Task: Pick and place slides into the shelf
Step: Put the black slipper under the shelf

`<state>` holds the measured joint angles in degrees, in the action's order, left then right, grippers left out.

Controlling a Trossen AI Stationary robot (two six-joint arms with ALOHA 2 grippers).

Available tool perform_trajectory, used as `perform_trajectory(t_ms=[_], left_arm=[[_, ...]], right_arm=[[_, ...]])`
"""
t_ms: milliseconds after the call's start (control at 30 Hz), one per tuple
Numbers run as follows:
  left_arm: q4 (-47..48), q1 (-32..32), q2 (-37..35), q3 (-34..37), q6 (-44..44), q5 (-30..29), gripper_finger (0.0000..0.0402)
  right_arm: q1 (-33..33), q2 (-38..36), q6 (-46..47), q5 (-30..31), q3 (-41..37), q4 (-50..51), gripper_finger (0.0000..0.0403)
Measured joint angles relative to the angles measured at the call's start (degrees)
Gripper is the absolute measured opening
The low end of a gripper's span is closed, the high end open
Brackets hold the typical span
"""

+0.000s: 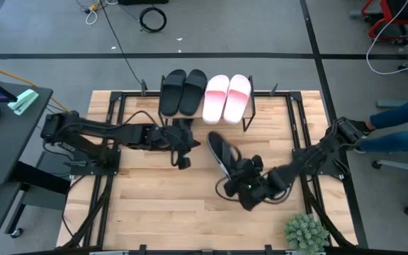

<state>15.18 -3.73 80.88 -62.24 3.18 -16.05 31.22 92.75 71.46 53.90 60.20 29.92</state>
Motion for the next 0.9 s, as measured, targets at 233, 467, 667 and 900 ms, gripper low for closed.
perform_trajectory(t_ms=[233,467,667,900], left_arm=[[6.44,-3.53,-8.94,-0.01,0.47,-3.82,0.0017],[10.95,-5.91,-14.27,-0.04,0.68,-6.55,0.0005],[12.05,-6.23,-14.93,-0.02,0.61,-9.91,0.0022],[14.88,-5.71,-14.93,-0.04,0.66,-12.87,0.0008]], right_arm=[[-8.49,1.31,-7.98,-0.63,0.21,-3.81,0.0005],[-13.48,8.11,-11.14,-6.35,0.00,-10.22,0.0004],[-17.51,12.56,-14.96,-7.37,0.04,-14.48,0.0004],[-23.88,15.20,-26.65,-15.44,0.09,-22.13,0.0026]])
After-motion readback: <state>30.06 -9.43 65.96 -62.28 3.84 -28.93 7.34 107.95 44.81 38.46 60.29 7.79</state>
